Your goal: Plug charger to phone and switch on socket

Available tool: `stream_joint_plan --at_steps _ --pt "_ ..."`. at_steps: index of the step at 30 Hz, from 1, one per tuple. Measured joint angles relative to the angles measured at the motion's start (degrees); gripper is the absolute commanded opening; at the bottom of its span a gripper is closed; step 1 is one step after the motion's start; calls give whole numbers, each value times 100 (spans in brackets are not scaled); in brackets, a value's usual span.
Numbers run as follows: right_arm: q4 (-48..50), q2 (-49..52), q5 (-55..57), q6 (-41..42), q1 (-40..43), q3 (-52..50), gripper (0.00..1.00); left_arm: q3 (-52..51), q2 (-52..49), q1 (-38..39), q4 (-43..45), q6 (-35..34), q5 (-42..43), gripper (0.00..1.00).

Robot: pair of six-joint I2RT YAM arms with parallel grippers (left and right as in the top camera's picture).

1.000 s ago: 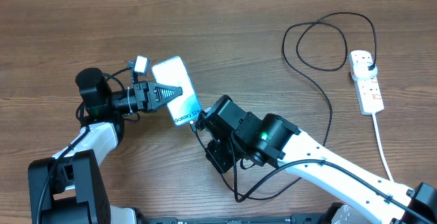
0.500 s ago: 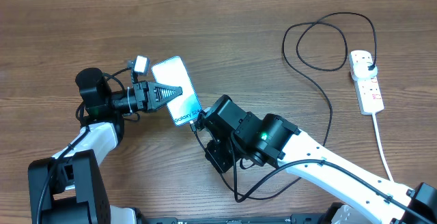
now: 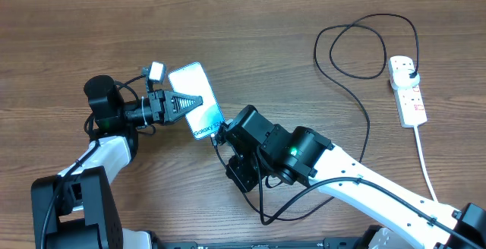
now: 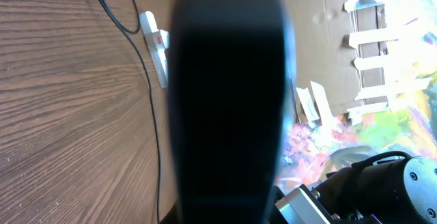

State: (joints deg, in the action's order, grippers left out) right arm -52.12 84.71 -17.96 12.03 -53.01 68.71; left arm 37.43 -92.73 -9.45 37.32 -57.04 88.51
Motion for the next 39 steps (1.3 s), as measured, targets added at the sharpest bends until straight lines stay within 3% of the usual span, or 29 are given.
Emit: stream_joint_plan --at_steps 26,34,39 --pt "470 0 345 -133 -39 -48 4 48 0 -4 7 0 -203 4" --pt "459 -2 546 -116 -22 -48 41 48 0 94 -2 7 -26 4" --pt "669 -11 586 -140 -22 -48 42 48 0 114 0 7 9 4"
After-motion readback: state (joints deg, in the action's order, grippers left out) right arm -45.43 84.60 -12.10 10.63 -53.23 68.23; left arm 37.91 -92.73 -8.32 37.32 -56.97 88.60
